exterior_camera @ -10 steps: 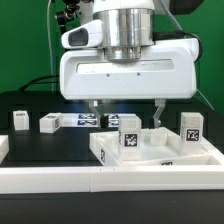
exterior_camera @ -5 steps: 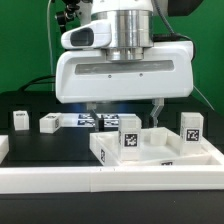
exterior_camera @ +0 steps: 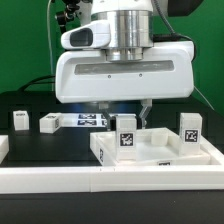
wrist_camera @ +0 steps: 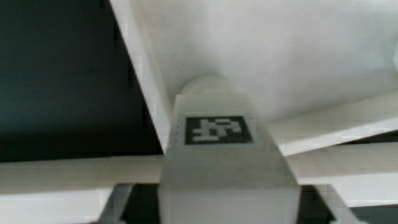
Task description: Assemble square table
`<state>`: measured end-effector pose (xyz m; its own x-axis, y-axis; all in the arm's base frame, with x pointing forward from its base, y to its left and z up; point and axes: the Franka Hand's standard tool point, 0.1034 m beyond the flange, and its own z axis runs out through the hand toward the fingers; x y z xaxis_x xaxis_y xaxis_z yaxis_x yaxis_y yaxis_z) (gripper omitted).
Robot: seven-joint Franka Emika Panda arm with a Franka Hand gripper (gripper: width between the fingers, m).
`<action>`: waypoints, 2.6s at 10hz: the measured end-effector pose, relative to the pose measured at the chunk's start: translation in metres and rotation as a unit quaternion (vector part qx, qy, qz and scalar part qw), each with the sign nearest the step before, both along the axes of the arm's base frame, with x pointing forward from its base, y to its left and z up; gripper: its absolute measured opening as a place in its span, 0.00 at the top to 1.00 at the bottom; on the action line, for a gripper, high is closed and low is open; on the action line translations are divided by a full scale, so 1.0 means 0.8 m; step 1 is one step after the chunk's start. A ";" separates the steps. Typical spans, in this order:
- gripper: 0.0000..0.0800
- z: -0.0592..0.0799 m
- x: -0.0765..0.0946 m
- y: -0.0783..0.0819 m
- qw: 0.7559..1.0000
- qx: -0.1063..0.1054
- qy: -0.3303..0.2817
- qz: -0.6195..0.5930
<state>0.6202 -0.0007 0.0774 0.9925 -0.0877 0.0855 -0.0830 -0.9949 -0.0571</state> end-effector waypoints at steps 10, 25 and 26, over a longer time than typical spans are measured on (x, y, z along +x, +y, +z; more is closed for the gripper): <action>0.64 0.000 -0.001 0.002 0.928 0.039 0.021 -0.370; 0.43 -0.002 -0.001 0.004 0.704 0.082 0.046 -0.704; 0.24 0.000 0.001 0.005 0.723 0.082 0.044 -0.684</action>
Offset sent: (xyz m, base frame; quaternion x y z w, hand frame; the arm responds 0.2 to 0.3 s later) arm -0.0057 -0.0104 -0.0039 0.0236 -0.0039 0.2323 0.9724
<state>0.6206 0.0034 0.0771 -0.0323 -0.9949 -0.0958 -0.9942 0.0418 -0.0989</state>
